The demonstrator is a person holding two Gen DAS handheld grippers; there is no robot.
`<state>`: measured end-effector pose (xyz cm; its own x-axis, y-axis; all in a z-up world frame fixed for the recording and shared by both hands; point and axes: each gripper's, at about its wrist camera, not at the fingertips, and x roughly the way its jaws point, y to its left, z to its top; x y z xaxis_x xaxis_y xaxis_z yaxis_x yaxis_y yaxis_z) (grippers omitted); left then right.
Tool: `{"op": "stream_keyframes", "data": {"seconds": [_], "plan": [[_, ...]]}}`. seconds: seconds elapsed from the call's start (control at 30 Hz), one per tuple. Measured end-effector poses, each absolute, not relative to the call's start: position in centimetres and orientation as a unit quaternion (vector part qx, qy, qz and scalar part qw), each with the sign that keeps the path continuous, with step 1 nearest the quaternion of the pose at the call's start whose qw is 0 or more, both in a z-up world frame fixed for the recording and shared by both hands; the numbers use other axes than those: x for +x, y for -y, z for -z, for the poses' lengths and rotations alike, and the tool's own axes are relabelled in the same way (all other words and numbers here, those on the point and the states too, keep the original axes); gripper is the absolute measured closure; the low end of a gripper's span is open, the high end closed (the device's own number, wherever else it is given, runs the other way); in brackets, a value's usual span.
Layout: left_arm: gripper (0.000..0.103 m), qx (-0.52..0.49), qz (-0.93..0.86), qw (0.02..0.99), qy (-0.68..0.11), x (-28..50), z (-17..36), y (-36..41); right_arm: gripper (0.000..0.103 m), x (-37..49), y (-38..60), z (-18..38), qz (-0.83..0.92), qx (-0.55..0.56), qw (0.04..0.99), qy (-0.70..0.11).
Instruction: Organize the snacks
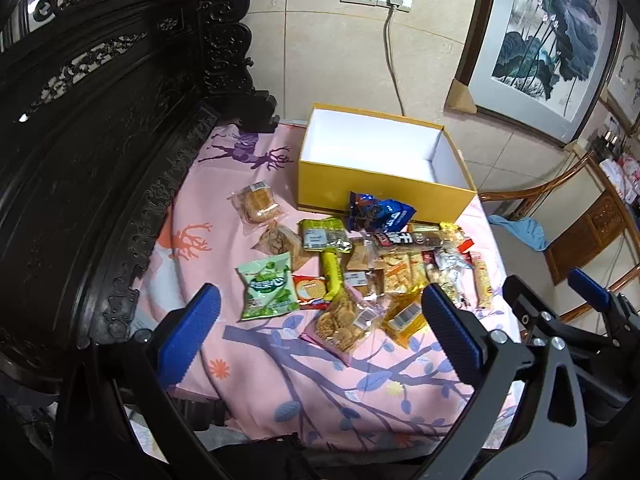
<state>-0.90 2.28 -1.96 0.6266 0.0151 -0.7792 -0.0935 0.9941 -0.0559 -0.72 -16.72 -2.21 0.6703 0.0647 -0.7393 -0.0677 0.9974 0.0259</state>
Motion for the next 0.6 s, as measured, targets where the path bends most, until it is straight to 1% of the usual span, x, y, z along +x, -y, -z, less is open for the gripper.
{"op": "stream_keyframes", "data": {"seconds": [0.43, 0.6], "plan": [[0.002, -0.051, -0.015, 0.906, -0.42, -1.3, 1.8, -2.4, 0.001, -1.2, 16.7, 2.5, -0.03, -0.006, 0.91, -0.414], [0.002, -0.053, -0.019, 0.9, -0.433, -0.3, 2.7, -2.4, 0.001, -0.9, 17.3, 3.4, -0.02, -0.011, 0.903, -0.43]]}}
